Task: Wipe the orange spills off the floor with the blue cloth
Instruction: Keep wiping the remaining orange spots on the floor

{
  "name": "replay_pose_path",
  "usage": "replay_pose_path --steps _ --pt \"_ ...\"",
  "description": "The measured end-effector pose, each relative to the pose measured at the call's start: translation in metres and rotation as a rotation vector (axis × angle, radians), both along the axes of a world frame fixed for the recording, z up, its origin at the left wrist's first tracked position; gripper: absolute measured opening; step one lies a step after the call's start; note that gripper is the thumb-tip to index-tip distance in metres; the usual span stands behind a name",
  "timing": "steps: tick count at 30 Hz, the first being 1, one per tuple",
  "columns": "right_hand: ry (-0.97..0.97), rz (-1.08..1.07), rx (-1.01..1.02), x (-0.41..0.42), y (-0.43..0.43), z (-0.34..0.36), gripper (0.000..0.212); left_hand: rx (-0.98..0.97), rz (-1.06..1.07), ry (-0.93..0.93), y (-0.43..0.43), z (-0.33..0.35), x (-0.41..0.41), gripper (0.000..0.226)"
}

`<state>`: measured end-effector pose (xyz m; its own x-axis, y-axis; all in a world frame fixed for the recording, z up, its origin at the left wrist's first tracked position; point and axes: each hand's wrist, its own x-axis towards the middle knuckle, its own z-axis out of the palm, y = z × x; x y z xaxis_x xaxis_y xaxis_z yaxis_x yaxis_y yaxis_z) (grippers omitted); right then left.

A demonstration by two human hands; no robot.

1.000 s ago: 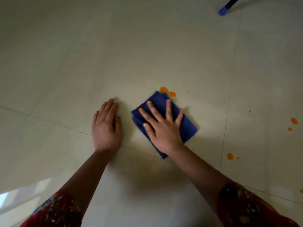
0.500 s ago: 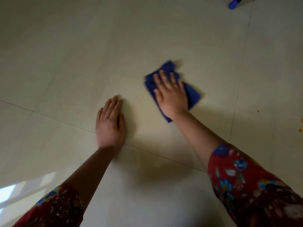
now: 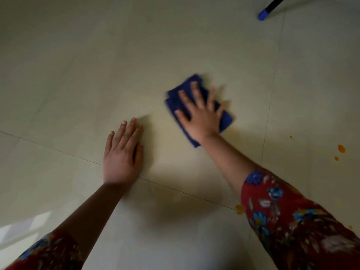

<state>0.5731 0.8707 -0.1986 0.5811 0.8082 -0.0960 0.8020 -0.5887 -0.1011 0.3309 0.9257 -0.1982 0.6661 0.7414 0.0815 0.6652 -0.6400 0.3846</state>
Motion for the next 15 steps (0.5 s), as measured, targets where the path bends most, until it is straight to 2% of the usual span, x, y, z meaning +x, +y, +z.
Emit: replay_pose_path --steps 2,4,6,8,10,11,13,15 --pt "0.008 -0.244 0.012 0.032 -0.031 -0.001 0.059 0.023 -0.040 0.041 -0.002 0.000 0.003 0.051" --pt "-0.016 -0.335 0.058 0.022 -0.067 -0.001 0.058 0.018 -0.034 0.075 -0.001 0.000 0.006 0.053" --pt "-0.054 -0.192 0.105 -0.025 -0.092 -0.004 0.058 0.013 -0.042 0.098 -0.001 -0.001 0.008 0.054" --pt "-0.014 0.103 0.152 -0.073 -0.095 -0.004 0.057 0.013 -0.046 0.099 -0.002 -0.001 0.009 0.055" --pt "0.064 0.329 0.177 -0.085 -0.068 -0.002 0.054 0.024 -0.039 0.085 -0.004 0.000 0.008 0.054" --pt "0.081 0.377 0.183 -0.076 -0.046 0.000 0.053 0.026 -0.029 0.073 -0.004 0.000 0.008 0.053" --pt "0.085 0.337 0.161 -0.042 -0.003 0.000 0.055 0.021 -0.021 0.065 -0.004 0.000 0.006 0.052" --pt "0.058 0.124 0.115 0.007 0.016 -0.001 0.059 0.014 -0.025 0.071 -0.005 -0.001 0.005 0.052"
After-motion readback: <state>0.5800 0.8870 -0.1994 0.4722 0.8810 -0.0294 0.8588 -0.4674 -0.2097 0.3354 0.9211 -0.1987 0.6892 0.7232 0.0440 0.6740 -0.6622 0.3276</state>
